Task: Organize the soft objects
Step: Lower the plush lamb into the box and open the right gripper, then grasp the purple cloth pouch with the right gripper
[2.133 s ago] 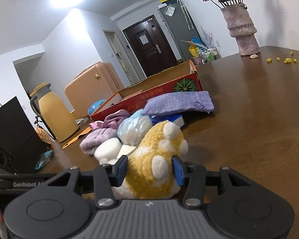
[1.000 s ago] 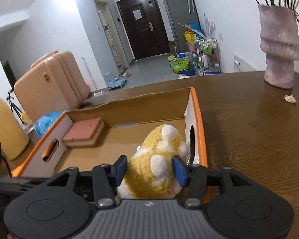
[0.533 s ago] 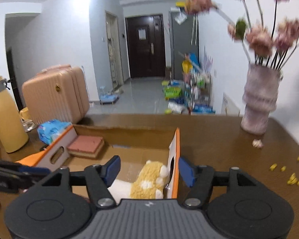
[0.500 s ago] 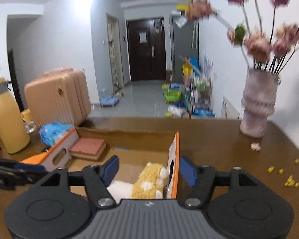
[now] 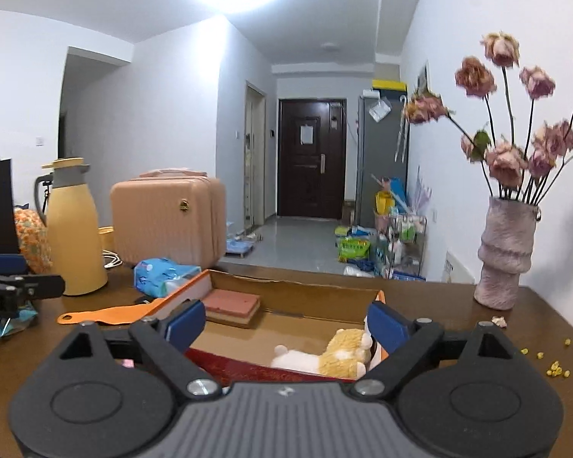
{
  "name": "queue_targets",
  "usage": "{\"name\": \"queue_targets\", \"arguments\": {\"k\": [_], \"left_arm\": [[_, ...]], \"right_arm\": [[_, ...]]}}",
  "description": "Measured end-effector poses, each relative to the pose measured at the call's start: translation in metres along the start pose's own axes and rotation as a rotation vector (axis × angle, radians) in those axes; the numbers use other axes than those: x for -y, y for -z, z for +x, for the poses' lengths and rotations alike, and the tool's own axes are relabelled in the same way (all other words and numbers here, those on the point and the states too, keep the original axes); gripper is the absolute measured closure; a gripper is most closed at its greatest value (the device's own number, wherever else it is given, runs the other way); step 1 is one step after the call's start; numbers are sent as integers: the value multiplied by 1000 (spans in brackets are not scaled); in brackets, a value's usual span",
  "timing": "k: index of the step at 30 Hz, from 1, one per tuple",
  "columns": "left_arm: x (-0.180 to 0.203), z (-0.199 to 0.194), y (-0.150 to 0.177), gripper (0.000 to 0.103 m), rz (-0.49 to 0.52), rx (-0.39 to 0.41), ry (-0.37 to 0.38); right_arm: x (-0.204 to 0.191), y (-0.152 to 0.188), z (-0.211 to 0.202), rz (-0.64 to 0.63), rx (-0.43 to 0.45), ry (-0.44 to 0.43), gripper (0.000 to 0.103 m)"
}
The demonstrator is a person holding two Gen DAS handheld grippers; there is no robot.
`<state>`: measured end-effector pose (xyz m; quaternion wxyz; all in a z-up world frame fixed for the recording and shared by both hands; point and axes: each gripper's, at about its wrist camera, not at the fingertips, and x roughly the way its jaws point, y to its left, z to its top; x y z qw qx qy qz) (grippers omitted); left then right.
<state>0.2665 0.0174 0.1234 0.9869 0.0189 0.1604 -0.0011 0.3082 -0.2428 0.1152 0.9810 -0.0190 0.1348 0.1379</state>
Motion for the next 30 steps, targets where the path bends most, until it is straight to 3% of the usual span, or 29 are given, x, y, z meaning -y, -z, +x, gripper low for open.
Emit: {"name": "queue_targets", "arguments": {"k": [9,14,17,22,25,28,30], "left_arm": [[7,-71,66,2,-52,4,-2],[11,-99,104,1,-118,-76,44],[17,-104,116,1,-105,-106,58],[34,-85,112,1,-94,-122,100],[54,-62,102,2,-74,-130,165],[76,-30,88,9,-65,-125,233],[92,-3,79,23,-60,-135,262]], "right_arm": [[-11,57,-66,40,35,-18,11],[-16,104,-102,62,22,-32,11],[-14,126,-116,89,4,-26,11],[1,146,-112,180,-36,-5,11],[19,147,-100,230,-39,-8,11],[40,148,-81,318,-67,-25,11],[52,147,-65,324,-100,-42,12]]}}
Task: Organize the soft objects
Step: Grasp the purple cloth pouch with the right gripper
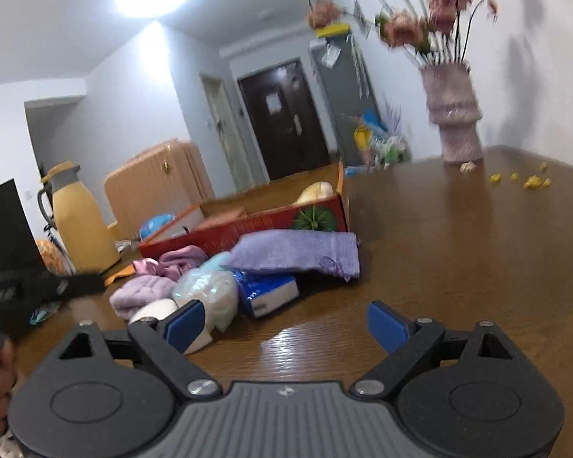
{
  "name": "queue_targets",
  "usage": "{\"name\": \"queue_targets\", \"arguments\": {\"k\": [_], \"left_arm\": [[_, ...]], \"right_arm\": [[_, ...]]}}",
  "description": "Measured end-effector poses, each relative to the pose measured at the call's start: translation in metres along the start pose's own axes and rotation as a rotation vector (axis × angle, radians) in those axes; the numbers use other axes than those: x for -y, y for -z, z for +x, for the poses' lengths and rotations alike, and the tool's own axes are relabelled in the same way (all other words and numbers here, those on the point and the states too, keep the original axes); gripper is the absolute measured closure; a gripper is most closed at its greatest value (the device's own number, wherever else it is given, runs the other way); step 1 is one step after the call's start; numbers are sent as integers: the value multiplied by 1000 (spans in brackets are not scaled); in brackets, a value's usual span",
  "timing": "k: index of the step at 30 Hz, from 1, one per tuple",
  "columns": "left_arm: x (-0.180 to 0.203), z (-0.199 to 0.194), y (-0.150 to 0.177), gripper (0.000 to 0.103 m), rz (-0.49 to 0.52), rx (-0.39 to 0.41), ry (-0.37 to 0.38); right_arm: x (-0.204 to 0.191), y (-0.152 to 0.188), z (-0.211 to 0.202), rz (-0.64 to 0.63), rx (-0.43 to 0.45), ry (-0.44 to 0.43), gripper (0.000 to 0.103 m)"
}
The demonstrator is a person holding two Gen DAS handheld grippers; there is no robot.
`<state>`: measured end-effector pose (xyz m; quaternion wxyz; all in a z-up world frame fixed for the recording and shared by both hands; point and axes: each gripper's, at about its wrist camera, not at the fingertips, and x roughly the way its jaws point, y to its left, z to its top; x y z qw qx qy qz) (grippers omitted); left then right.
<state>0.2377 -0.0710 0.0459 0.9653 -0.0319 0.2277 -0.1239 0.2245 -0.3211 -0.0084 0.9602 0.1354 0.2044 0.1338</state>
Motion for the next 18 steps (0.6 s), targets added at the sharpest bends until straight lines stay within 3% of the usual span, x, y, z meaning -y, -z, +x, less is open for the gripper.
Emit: {"name": "queue_targets", "arguments": {"k": [2,5,9,11,13,14,15,18], "left_arm": [[5,30,-13,33,-2,-31,27],[9,71,-29,37,-34,-71,82],[11,118,-38,38,-51,-139,98],[11,131,-37,39,-54,-158,114],[13,143,-37,54,-48,-189,142],[14,147,-36,67,-44,-204,156],[15,151,-35,74,-41,-213,162],[18,153,-33,83,-32,-209,181]], "right_arm": [[6,-10,16,-39,4,41,12],[20,-32,46,-32,-11,42,15],[42,-60,94,21,-32,26,38],[51,-69,120,57,-83,32,43],[55,-71,140,74,-129,54,44],[56,-70,149,72,-152,77,45],[56,-68,156,70,-168,87,52],[53,-62,165,57,-212,88,89]]}}
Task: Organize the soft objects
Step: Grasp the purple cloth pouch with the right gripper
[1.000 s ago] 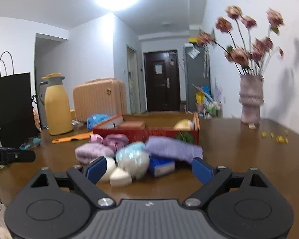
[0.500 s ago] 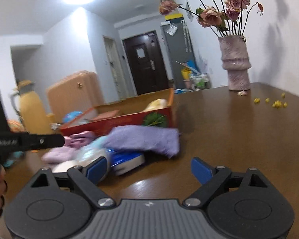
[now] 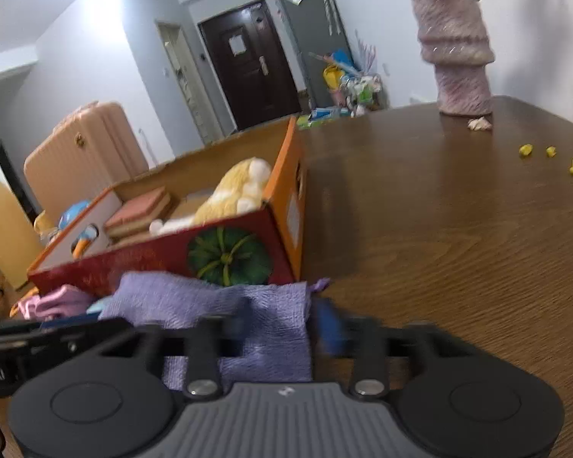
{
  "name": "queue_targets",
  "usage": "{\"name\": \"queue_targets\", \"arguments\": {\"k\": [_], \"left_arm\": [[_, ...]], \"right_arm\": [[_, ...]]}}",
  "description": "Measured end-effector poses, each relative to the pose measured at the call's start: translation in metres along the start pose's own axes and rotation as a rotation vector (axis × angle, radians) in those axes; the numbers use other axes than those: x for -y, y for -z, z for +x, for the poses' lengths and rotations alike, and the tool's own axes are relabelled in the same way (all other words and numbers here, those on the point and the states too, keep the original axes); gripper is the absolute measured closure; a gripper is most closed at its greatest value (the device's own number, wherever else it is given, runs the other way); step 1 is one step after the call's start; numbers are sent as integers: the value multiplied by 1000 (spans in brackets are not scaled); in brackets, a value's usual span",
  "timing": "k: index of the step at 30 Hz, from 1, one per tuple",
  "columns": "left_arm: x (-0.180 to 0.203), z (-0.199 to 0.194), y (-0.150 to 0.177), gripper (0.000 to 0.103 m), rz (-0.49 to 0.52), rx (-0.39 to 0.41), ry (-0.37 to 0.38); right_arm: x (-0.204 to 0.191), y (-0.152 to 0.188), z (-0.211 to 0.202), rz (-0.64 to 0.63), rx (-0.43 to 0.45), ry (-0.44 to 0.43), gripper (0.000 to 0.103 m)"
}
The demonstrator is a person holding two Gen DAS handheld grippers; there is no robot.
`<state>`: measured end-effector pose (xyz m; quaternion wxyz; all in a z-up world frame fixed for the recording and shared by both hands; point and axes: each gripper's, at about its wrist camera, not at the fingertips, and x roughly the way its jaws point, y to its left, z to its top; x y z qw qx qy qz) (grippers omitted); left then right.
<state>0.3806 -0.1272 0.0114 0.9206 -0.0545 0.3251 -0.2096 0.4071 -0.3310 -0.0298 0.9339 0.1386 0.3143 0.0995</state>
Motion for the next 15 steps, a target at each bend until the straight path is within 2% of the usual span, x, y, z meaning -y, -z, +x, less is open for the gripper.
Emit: {"name": "queue_targets", "arguments": {"k": [1,2,3,5,9,12,15], "left_arm": [[2,-1,-1,84,2,1,4],[4,-2,-1,90,9,4,11],[6,-6,-1,92,19,12,23],[11,-21,-4,93,29,34,45],[22,-75,-2,93,46,123,107],[18,-124,23,93,16,150,140],[2,-158,65,93,-42,123,149]], "right_arm": [[-4,2,0,-21,3,20,91],[-6,3,-1,-35,4,31,94],[-8,4,-3,-38,1,31,98],[-9,2,-13,-20,11,8,100],[-27,1,-71,-58,120,-18,100],[-47,17,-116,-100,160,-60,100],[-63,52,-142,-125,135,-104,100]]}}
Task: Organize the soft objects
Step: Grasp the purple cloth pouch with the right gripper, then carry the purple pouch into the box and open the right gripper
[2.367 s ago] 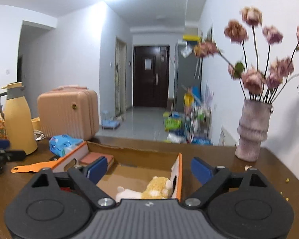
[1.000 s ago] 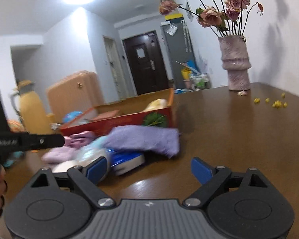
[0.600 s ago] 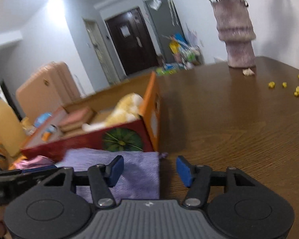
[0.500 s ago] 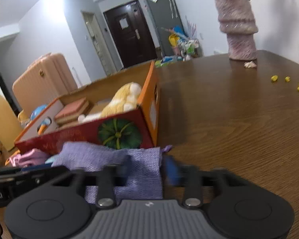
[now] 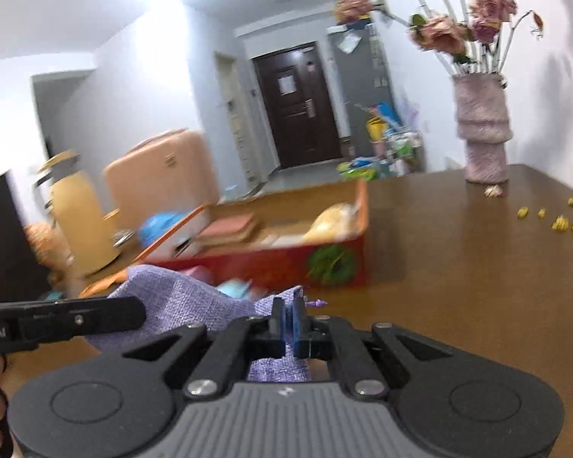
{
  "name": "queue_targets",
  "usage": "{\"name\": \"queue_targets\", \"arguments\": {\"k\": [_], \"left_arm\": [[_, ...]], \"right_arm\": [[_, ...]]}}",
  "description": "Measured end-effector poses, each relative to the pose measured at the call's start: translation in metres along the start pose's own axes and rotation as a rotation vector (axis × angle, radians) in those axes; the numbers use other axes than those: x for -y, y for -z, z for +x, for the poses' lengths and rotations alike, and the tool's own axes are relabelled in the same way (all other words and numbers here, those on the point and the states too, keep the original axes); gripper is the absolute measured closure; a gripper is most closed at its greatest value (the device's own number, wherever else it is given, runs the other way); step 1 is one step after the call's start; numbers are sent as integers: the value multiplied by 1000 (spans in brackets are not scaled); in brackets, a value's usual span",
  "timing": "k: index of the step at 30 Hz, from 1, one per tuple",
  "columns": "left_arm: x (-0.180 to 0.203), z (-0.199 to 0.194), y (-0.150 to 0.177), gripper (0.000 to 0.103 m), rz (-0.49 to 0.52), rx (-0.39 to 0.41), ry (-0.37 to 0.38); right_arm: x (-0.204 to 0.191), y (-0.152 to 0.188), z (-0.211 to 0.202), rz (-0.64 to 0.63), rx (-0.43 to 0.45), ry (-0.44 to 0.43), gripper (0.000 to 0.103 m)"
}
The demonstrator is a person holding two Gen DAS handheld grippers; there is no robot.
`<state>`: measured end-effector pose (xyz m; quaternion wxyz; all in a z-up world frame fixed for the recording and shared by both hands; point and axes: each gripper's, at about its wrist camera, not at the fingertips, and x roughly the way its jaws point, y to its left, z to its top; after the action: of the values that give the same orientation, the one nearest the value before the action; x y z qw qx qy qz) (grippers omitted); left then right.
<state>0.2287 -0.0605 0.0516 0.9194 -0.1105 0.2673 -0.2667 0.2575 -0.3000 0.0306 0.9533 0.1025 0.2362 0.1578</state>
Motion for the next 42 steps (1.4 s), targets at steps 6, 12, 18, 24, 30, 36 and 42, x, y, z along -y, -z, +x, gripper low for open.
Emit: {"name": "queue_targets", "arguments": {"k": [6,12,18,24,30,36,42], "left_arm": [[-30,-40,64,86,-94,-84,-148],[-54,-65,70,51,-156,-40,-187],[-63,-59,74,68,-152,-58,-180],[-66,-61,85,86,-150,-63,-160],[-63,-64,86,91,-116,-49,-133],[-63,-66,59,93,-68,12,-78],[-89,-35,-48,93,8,118,-43]], "right_arm": [[-55,68,-4,-39,-115,-68,100],[-72,75,-19,-32,-38,-54,66],[-84,85,1,-54,-84,-33,57],[-100,101,12,-171,-89,32,67],[-115,104,10,-258,-82,44,91],[-112,80,6,-203,-69,1,100],[-104,-26,41,-199,41,-72,100]]}}
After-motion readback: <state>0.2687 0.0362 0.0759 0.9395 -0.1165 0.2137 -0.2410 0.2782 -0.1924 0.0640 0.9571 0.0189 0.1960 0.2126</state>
